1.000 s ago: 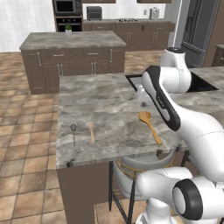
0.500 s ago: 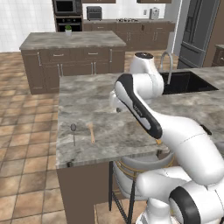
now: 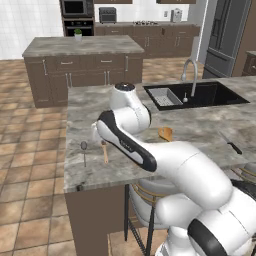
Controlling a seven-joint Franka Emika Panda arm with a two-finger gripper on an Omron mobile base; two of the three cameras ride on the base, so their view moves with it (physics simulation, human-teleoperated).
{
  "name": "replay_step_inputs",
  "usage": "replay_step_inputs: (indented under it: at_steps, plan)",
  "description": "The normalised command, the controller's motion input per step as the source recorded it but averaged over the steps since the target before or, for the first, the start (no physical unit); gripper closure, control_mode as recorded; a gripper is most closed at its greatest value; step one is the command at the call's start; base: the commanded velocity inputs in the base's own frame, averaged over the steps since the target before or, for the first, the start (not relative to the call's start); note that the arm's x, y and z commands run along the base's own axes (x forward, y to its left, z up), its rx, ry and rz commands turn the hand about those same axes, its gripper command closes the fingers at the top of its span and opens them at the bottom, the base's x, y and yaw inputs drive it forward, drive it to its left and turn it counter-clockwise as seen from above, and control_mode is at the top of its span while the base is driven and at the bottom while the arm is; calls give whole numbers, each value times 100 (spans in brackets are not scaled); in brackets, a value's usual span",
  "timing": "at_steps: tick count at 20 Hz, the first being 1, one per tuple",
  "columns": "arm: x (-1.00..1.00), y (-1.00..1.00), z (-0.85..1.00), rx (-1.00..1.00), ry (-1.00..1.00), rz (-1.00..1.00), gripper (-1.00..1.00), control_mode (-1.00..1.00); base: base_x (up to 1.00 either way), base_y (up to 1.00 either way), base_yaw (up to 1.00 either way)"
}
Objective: Pick up the metallic utensils from the counter and place them in the open drawer. Make sure not to pick up any wooden utensils.
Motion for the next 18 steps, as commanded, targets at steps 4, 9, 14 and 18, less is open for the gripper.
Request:
replay_step_inputs:
  at_steps: [4, 9, 14, 18]
  plan:
    - [67, 98, -34, 0, 7, 0, -100, -100, 0, 0, 0]
    - [69, 53, 0, 0, 9, 0, -100, -100, 0, 0, 0]
    - [64, 0, 0, 0, 21, 0, -100, -100, 0, 0, 0]
    - [61, 0, -22, 0, 16, 0, -100, -100, 0, 0, 0]
